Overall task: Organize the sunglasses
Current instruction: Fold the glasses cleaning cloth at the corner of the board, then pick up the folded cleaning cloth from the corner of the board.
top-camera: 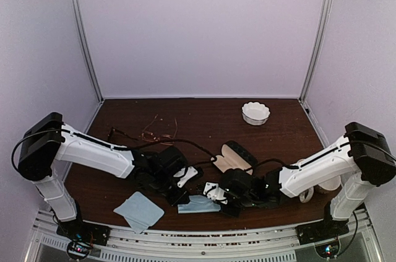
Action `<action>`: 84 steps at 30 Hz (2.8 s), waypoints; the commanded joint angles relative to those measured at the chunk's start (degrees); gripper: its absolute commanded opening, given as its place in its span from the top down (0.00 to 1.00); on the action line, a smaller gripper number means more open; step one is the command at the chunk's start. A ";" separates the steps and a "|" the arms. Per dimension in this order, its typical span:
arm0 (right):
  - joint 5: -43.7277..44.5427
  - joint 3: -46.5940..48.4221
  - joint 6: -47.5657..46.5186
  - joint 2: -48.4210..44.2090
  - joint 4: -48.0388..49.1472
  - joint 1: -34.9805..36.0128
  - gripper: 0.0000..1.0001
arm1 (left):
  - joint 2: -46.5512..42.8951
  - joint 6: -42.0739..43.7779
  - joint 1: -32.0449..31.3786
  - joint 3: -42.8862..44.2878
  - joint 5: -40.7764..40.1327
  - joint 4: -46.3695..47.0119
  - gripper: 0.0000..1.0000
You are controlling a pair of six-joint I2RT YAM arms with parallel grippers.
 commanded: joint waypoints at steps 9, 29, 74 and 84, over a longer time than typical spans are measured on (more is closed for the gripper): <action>1.65 2.13 0.90 2.42 -0.18 -0.41 1.00 | 1.44 -0.45 0.40 1.85 -1.06 -0.99 1.00; 4.85 3.80 1.85 1.98 -1.78 -0.45 0.82 | 1.38 -1.63 0.33 3.32 -4.18 -3.40 0.83; 29.40 -0.97 -3.57 -35.87 6.39 -1.31 0.00 | -40.18 4.29 0.40 7.68 -48.84 -19.88 0.02; 19.35 -4.35 -2.97 -38.22 0.87 -2.42 0.00 | -41.15 4.36 0.25 2.37 -36.55 -19.18 0.07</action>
